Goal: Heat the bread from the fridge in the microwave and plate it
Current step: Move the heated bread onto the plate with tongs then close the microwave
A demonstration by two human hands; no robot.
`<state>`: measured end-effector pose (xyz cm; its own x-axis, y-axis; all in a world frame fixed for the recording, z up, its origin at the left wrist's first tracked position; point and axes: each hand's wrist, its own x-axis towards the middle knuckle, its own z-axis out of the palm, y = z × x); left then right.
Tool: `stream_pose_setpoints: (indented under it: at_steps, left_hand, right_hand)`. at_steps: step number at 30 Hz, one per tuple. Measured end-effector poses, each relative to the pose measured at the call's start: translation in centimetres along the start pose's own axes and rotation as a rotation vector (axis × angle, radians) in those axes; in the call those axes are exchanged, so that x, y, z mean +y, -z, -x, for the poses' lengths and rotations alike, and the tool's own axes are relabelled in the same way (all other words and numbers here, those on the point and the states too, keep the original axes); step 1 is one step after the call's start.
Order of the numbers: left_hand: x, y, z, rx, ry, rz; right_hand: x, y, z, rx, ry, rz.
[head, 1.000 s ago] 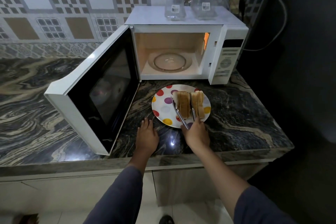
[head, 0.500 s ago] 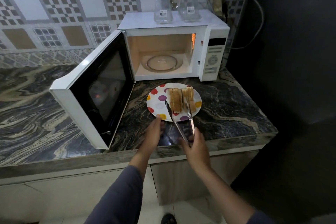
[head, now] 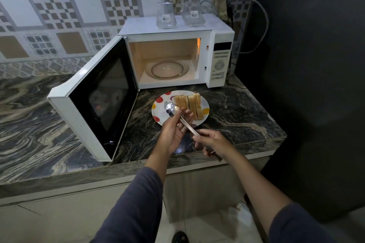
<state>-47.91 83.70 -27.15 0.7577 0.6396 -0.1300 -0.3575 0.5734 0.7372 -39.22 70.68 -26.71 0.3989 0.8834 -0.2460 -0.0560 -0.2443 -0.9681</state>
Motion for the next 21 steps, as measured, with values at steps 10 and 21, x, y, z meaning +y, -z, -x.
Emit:
stream_pose_setpoints:
  at_steps: [10, 21]
  left_hand:
    - [1.2, 1.6, -0.5, 0.185, -0.100, 0.046]
    - [2.5, 2.3, -0.9, 0.274, -0.141, 0.181]
  right_hand:
    - [1.7, 1.2, -1.6, 0.114, -0.084, 0.053]
    - [1.2, 1.6, -1.7, 0.039, -0.053, -0.169]
